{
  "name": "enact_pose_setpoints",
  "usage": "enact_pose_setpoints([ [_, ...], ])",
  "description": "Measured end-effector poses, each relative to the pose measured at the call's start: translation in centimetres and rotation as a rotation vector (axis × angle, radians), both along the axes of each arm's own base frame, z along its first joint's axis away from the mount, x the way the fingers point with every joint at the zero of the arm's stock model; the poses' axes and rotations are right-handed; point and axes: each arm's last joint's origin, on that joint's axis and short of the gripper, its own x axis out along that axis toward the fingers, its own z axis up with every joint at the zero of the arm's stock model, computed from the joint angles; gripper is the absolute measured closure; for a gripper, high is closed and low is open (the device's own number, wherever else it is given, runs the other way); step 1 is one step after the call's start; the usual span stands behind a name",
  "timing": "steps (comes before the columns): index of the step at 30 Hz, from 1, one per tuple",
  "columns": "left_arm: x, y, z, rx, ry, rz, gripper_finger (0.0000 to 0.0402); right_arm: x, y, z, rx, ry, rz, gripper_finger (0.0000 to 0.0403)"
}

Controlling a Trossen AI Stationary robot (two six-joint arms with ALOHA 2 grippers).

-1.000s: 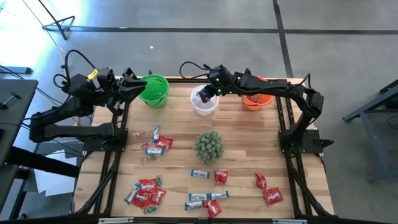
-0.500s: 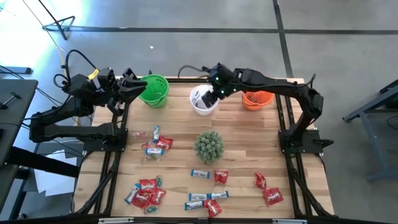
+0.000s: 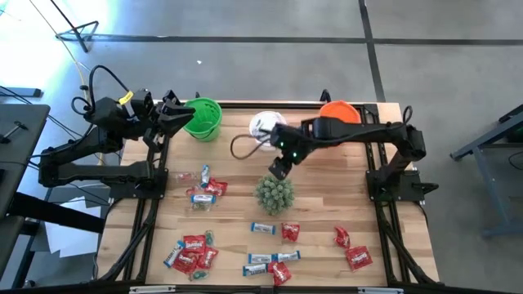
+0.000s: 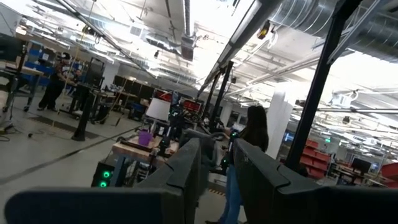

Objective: Sort candy
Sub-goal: Put the white chocolate bars into the white bucket

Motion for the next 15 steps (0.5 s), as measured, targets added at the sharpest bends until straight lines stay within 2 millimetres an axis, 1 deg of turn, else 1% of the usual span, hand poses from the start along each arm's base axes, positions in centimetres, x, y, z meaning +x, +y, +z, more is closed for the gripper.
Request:
enact_pose_setpoints([
  [3,0.0,0.0,0.0,-0.007,0.0,0.008,0.0319,-0.2,1.3,-0.1,0.01,0.026,0.018,0.0233],
  [5,0.1,0.1,0.0,-0.032,-0.002,0.019,0.0319,-0.5,1.8,-0.2,0.013,0.054,0.032,0.0233],
  [9,0.1,0.2,0.0,-0.063,-0.007,0.049,0.0319,-0.9,2.0,-0.4,0.029,0.102,0.044,0.0233],
  [15,0.2,0.4,-0.1,-0.08,-0.007,0.087,0.0319,-0.7,2.0,-0.3,0.031,0.077,0.041,0.0233],
])
